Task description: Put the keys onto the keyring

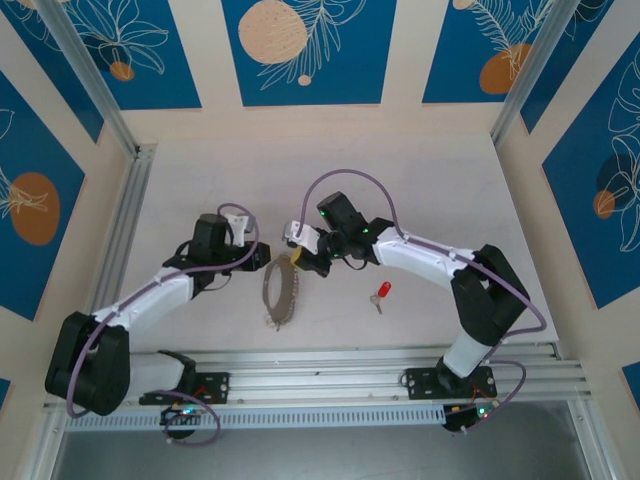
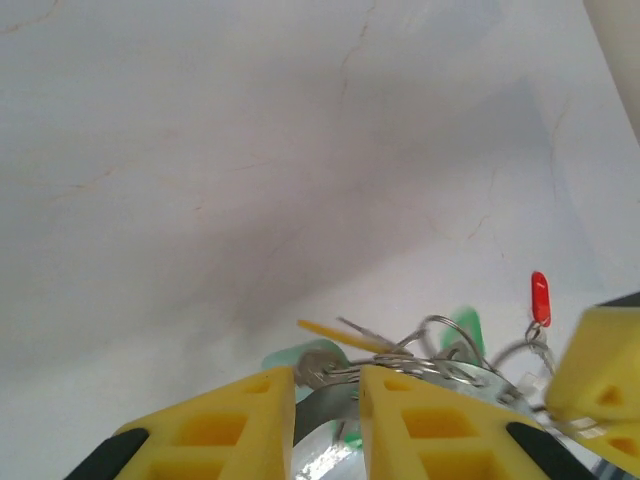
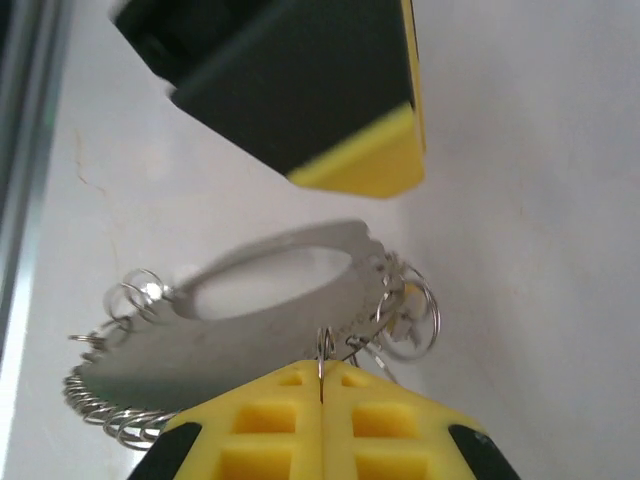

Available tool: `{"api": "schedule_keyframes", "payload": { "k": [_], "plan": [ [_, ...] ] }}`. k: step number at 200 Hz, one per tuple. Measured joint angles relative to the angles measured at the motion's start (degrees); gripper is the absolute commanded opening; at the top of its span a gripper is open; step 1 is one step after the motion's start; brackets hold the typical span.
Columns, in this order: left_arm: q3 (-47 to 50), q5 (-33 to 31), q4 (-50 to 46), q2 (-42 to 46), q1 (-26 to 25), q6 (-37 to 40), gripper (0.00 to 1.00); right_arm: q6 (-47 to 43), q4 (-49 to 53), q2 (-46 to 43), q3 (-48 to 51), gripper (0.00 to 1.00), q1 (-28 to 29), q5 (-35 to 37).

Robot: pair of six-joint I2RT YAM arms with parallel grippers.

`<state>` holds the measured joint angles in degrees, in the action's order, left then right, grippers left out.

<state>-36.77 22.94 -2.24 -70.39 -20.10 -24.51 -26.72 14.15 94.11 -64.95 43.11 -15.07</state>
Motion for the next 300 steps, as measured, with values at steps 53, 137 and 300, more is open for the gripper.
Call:
{"api": "schedule_keyframes", "payload": {
  "k": [53, 137, 300],
  "plan": [
    [0.11, 0.57, -1.46, 10.47, -0.02, 0.28, 0.22, 1.40, 0.61, -9.77, 1.36, 0.00, 1.42, -3.61],
    [-0.02, 7.69, 0.52, 24.96, -1.88, 0.44, 0.19, 8.90, 8.98, -16.41, -10.03, 0.00, 3.85, -4.24],
    [-5.60, 24.15, 10.80, 27.02, -13.68, 3.39, 0.10, 11.45, 12.02, -24.81, -9.79, 0.00, 3.74, -13.70]
  ]
}}
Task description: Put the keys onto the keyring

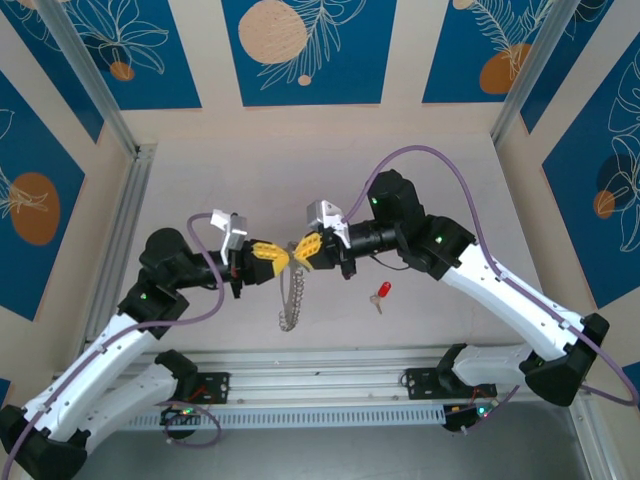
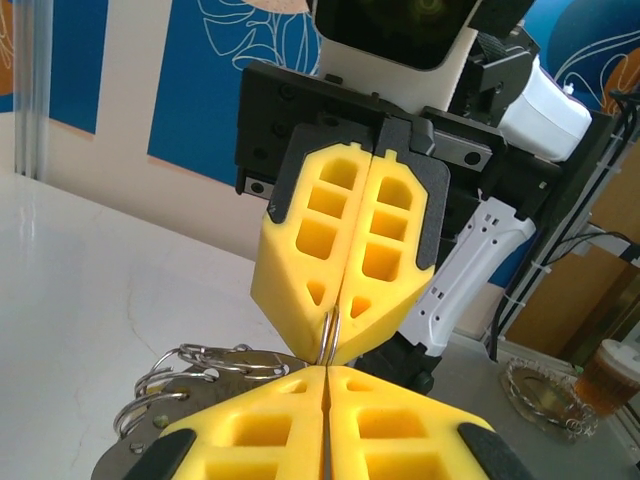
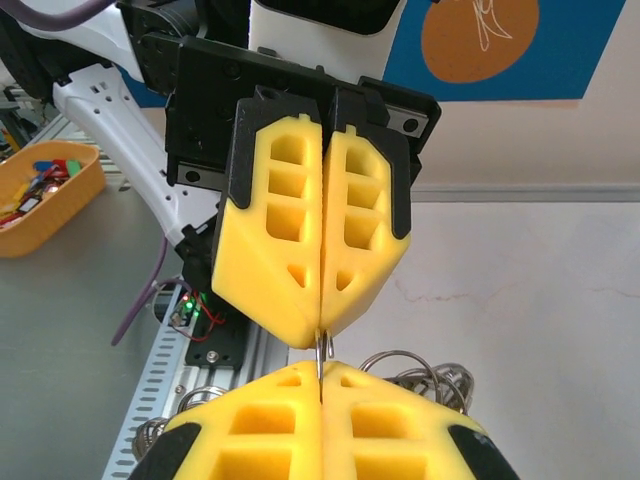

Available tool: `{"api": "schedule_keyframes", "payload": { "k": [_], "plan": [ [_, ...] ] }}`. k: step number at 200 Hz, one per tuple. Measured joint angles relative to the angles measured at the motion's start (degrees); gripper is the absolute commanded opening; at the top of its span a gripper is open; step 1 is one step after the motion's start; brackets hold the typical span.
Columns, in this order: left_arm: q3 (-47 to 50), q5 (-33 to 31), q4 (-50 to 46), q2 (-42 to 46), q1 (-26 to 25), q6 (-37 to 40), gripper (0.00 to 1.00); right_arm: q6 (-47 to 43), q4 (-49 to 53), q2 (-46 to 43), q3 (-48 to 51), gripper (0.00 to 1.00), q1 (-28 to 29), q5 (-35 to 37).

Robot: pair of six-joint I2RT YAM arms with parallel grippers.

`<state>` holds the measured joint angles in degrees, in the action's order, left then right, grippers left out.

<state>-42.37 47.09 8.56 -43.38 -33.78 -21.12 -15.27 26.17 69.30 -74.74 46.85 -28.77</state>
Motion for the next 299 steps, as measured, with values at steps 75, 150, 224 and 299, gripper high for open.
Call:
{"api": "schedule_keyframes", "payload": {
  "k": [75, 150, 224, 299],
  "plan": [
    [-4.39, -0.13, -5.11, -2.97, -1.84, 5.11, 0.10, 0.81, 0.11, -1.14, 0.42, 0.00, -0.83, -0.37],
    [-5.44, -0.24, -7.74, -3.58, -3.93, 7.87, 0.10, 1.40, 0.31, -1.27, 0.57, 0.00, -0.85, -0.20],
    [-7.08, -0.76, -9.70, -4.44, -6.43, 9.92, 0.24, 1.88, -1.73, -0.72, 1.49, 0.00, -0.33, 1.40],
    [-7.80, -3.13, -12.07, -4.46, -7.13, 12.76, 0.00, 2.08, -2.51, -0.72, 2.01, 0.00, 0.22, 1.31]
  ]
}}
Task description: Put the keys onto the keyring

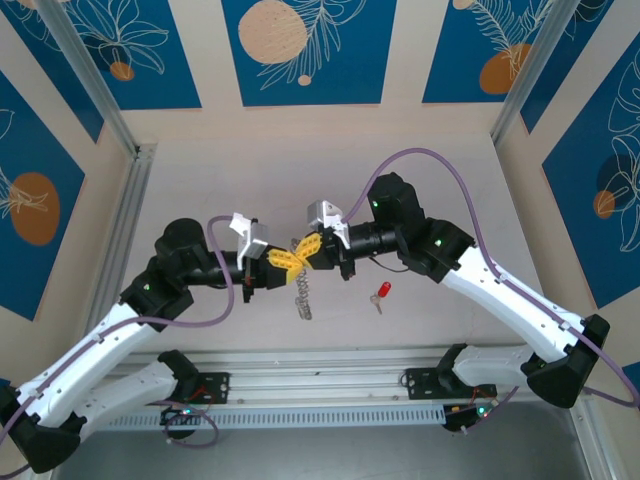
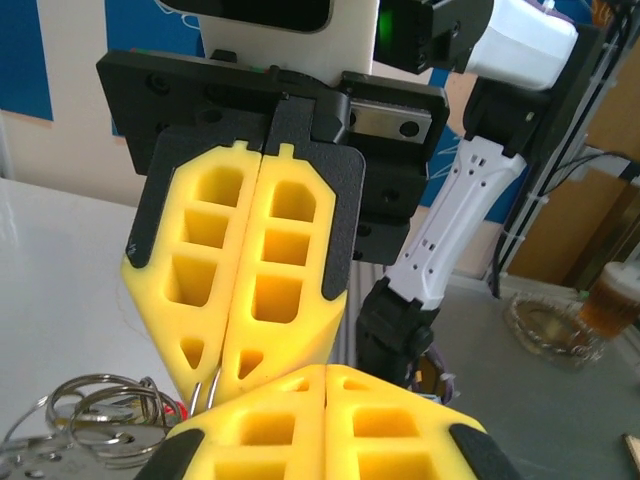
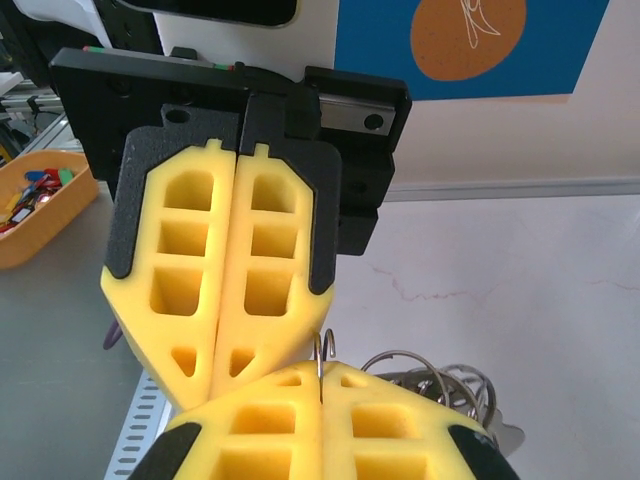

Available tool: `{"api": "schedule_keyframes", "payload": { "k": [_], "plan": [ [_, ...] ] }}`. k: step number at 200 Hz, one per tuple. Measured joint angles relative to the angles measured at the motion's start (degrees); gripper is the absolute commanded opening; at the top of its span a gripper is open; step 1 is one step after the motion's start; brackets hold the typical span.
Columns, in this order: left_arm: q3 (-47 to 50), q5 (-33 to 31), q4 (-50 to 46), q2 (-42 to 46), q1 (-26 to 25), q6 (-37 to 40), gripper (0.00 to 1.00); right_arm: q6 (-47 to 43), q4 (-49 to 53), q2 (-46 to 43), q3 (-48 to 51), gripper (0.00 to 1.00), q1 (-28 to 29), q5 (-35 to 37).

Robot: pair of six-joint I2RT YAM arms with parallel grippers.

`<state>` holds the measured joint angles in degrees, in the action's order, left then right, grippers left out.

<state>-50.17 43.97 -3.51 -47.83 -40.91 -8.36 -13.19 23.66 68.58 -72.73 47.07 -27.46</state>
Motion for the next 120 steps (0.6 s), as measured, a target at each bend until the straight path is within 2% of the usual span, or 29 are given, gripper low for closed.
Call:
{"api": "schedule_keyframes", "payload": {
  "k": [65, 99, 120],
  "plan": [
    [-0.02, -1.16, -1.07, 0.55, 0.00, 0.15, 0.00, -0.09, -2.40, -2.43, 4.26, 0.00, 0.07, -0.79],
    [-1.62, -2.62, -4.28, 1.16, -0.02, 1.92, 0.26, -0.02, -3.13, -5.14, 5.95, 0.00, 0.11, -1.07],
    [-3.67, -2.86, -6.86, 1.14, -0.13, 3.02, 0.30, 0.68, -3.50, -5.35, 5.81, 0.00, -0.04, -1.16]
  ]
}}
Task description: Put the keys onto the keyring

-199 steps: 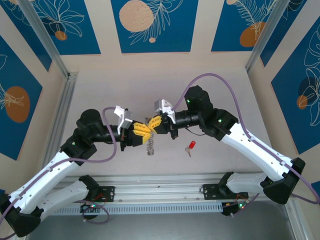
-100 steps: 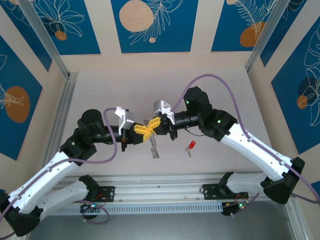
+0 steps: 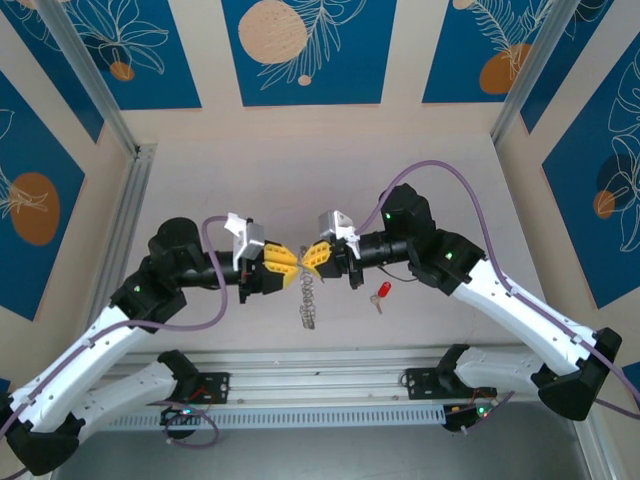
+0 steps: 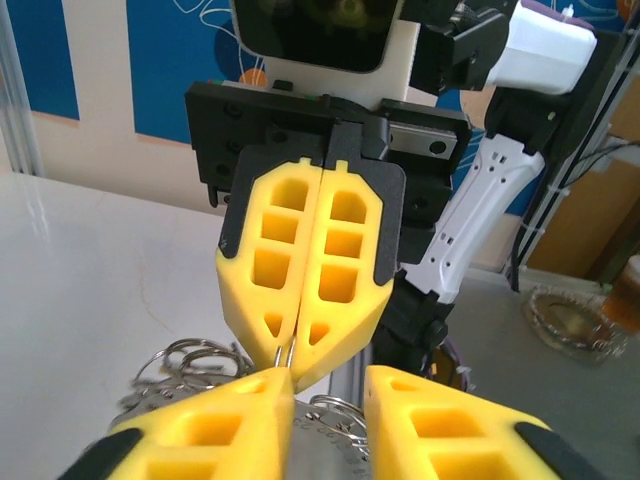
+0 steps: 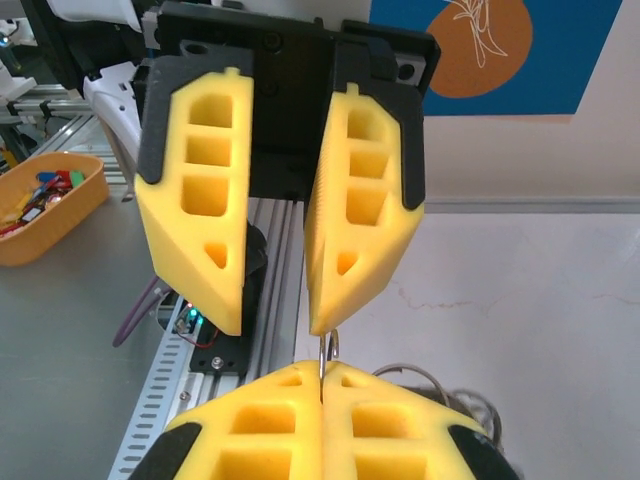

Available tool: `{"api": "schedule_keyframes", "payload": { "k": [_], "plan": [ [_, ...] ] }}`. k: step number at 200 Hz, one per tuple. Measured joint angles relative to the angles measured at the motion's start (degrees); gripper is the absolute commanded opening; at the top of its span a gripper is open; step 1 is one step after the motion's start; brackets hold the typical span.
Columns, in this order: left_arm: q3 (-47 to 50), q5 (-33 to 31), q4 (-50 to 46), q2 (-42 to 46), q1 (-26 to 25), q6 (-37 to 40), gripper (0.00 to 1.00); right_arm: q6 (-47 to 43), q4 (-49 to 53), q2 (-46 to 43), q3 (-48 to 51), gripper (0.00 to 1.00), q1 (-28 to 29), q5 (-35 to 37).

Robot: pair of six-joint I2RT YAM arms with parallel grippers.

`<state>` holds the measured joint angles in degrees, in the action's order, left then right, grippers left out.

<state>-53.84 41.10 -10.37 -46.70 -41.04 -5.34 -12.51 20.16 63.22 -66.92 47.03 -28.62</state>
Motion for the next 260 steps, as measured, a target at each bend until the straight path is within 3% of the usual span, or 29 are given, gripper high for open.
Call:
{"api": "schedule_keyframes", "payload": {
  "k": [27, 87, 126, 149, 195, 260],
  "plan": [
    [-2.71, -0.28, -2.25, -0.85, 0.00, 0.04, 0.39, 1.97, 0.50, 0.72, -1.38, 0.00, 0.00, -0.39],
    [-10.51, 1.46, -8.39, -4.94, 0.31, 1.05, 0.44, 6.62, 2.27, 1.25, -5.07, 0.00, 0.00, -2.10],
    [-13.57, 2.36, -10.51, -7.04, 0.42, 1.46, 0.38, 8.61, 2.47, 0.96, -5.75, 0.00, 0.00, -2.91],
    [-13.66, 2.36, -11.52, -7.72, 0.42, 1.64, 0.23, 9.62, 3.13, 0.96, -5.75, 0.00, -0.15, -2.89],
    [-14.10, 2.27, -13.14, -7.93, 0.42, 3.32, 0.09, 11.10, 3.69, 1.03, -5.86, 0.00, -0.59, -2.51],
    [-14.16, 2.34, -14.12, -7.78, 0.52, 4.39, 0.00, 11.76, 3.72, 1.09, -5.90, 0.00, -0.66, -2.45]
  ]
}}
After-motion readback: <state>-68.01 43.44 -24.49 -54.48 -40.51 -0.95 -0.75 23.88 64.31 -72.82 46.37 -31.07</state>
